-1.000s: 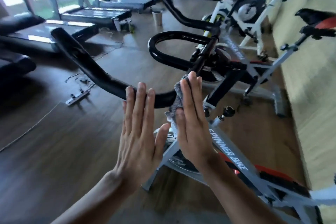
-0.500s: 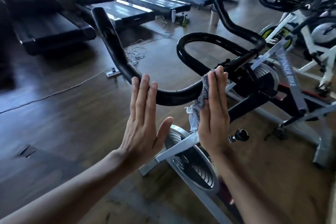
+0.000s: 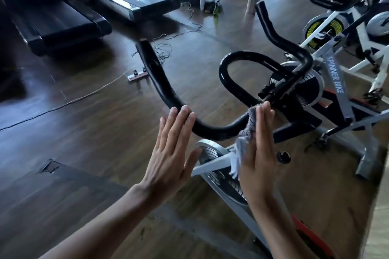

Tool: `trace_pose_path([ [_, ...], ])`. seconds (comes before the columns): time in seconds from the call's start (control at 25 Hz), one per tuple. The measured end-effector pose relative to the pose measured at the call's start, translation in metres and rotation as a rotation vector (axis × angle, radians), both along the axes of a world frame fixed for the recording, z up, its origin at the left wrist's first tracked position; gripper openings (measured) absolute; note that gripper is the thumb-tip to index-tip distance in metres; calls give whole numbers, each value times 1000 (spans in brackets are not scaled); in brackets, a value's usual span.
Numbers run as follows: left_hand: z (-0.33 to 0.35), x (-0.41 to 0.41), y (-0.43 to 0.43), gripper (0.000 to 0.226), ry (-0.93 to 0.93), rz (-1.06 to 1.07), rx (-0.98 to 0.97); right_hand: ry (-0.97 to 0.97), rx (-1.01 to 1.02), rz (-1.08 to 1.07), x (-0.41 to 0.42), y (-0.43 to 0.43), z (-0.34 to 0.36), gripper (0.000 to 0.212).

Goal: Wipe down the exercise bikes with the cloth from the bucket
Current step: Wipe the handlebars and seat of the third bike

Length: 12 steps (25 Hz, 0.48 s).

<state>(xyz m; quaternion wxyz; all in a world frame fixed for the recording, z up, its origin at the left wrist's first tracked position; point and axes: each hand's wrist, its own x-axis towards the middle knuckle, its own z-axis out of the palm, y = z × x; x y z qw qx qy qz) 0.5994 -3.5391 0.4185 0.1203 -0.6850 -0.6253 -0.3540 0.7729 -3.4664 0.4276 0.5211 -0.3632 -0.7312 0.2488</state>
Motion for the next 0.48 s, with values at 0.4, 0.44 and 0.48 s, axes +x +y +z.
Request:
trace_pose_path([
  [0.4, 119, -104, 12, 35, -809, 304, -223, -337, -130, 173, -112, -2, 135, 60],
  [0.44, 123, -110, 19, 32, -892, 308, -251, -365, -111, 175, -127, 6, 137, 61],
  [0.48, 127, -115, 28, 30, -960, 303, -268, -384, -85, 183, -142, 16, 138, 59],
])
